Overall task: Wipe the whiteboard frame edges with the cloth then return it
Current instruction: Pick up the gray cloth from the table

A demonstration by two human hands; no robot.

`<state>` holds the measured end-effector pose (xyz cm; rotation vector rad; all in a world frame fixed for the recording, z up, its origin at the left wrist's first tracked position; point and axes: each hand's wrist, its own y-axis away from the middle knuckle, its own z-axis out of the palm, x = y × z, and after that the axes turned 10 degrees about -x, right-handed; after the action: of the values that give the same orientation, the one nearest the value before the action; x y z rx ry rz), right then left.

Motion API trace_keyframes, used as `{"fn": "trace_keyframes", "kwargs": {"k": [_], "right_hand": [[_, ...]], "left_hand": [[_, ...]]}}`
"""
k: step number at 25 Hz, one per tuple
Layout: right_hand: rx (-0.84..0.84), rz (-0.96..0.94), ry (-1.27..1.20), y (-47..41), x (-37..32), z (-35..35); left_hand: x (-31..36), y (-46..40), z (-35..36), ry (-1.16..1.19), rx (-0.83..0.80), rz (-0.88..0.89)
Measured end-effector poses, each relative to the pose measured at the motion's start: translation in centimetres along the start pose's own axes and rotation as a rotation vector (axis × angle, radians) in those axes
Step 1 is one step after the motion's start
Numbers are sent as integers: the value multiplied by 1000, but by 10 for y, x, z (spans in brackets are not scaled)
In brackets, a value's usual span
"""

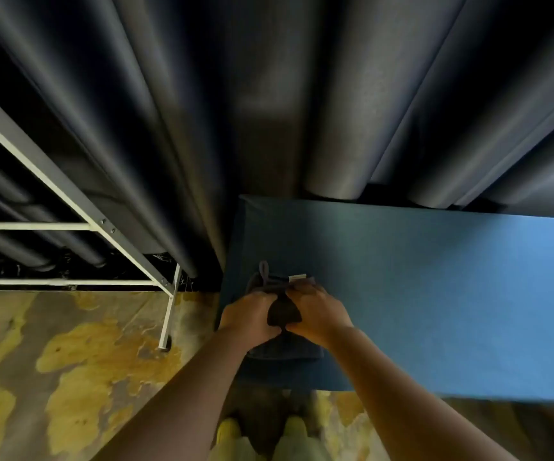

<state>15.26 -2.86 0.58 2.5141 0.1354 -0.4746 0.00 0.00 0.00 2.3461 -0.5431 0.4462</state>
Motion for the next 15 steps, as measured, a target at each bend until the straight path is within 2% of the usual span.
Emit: {"fn": "trace_keyframes", "kwargs": {"k": [5, 12, 15], "right_hand": [[-38, 30, 15, -1, 7, 18], [79, 7, 38, 3, 3, 38], [129, -1, 34, 10, 2, 47]], "left_hand": [[-5, 1, 17, -124, 1, -68], [1, 8, 32, -121, 132, -85], [3, 10, 36, -88, 134, -83]]}}
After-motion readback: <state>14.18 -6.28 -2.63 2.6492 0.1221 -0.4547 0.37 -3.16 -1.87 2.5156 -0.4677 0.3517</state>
